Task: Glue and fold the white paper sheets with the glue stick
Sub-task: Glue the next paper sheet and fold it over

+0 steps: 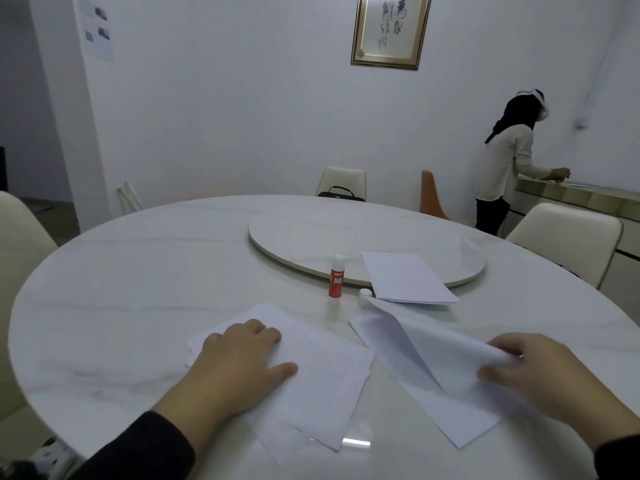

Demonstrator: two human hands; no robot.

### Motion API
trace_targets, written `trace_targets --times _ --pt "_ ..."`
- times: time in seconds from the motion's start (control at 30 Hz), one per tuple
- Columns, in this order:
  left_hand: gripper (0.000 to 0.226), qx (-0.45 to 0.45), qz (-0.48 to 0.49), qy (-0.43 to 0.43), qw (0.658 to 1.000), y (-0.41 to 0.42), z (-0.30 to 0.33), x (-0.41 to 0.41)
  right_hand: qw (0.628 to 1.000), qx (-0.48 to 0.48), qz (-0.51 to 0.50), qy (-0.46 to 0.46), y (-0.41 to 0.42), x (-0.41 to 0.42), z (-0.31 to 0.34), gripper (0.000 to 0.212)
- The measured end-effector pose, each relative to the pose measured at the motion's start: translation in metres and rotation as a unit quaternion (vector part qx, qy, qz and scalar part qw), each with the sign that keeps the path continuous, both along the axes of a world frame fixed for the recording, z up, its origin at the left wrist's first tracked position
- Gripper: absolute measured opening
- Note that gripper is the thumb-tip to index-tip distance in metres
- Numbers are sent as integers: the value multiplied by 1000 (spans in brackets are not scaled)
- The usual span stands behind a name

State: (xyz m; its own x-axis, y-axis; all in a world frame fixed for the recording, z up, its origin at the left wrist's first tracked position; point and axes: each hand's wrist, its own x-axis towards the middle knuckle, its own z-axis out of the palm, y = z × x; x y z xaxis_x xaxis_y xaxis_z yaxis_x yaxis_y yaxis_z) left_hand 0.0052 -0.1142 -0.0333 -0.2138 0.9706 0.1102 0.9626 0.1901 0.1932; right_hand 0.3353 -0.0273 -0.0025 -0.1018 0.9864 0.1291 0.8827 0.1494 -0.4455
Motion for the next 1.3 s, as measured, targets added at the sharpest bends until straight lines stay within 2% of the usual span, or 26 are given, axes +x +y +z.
trace_targets --times 0.1,0.23,0.27,0.3,0.33,0.37,0.4,0.43,0.47,0.5,0.53,0.6,0.63,0.67,0.7,0.77,0.8,0.83,0.87,0.9,0.97,1.03,1.13,1.3 --pt "54 17 38 57 997 1 -6 17 997 39 20 59 -5 6 23 23" --pt "47 11 49 61 997 4 -7 29 982 32 57 176 -9 11 55 18" --pt "43 29 46 11 998 8 -2 27 976 38 73 203 -10 8 63 16" --pt "40 63 48 -106 991 9 5 25 970 43 90 223 -12 4 69 15" --pt "42 93 50 -283 953 9 17 22 965 46 114 231 -14 -2 75 16" --pt "49 86 47 -468 878 8 30 19 962 46 146 228 -16 -9 80 18" --pt "61 53 27 -620 782 6 42 13 960 45 178 212 -20 -18 84 21" --pt "74 6 3 -716 698 3 53 7 958 47 211 187 -23 -28 87 25" --pt "81 -27 -10 -759 651 -2 61 1 956 53 242 156 -25 -38 88 28" --pt "77 -42 -24 -768 638 -5 67 -3 953 64 269 124 -25 -46 87 32" --pt "61 -32 -30 -760 649 -8 71 -6 950 74 288 98 -24 -54 87 36" --pt "21 26 -5 -702 712 -6 72 -14 942 83 306 114 -21 -66 83 50" --pt "15 52 5 -686 726 -4 72 -18 932 71 308 177 -20 -70 79 61" --pt "18 72 6 -686 724 -2 71 -23 914 37 296 276 -20 -75 73 77" --pt "20 91 9 -693 715 -2 69 -28 876 -24 273 397 -21 -81 65 88" --pt "17 108 21 -698 707 -5 65 -33 755 -180 227 589 -21 -94 46 92" --pt "16 104 27 -694 712 -7 63 -33 707 -233 199 637 -21 -101 37 79" --pt "15 97 35 -684 723 -9 59 -33 693 -258 171 651 -20 -107 28 55" --pt "16 88 44 -668 737 -10 54 -34 708 -265 143 639 -21 -112 21 34" --pt "17 81 54 -649 754 -11 49 -35 736 -263 124 612 -21 -115 14 25" --pt "17 69 67 -605 791 -13 41 -39 795 -237 106 549 -21 -118 5 23" --pt "16 67 74 -566 819 -15 36 -46 827 -213 100 511 -20 -115 0 19" --pt "13 60 87 -543 833 -20 31 -52 847 -198 98 483 -21 -111 -6 15" --pt "6 76 111 -491 861 -21 25 -52 848 -203 89 482 -25 -112 -16 18"
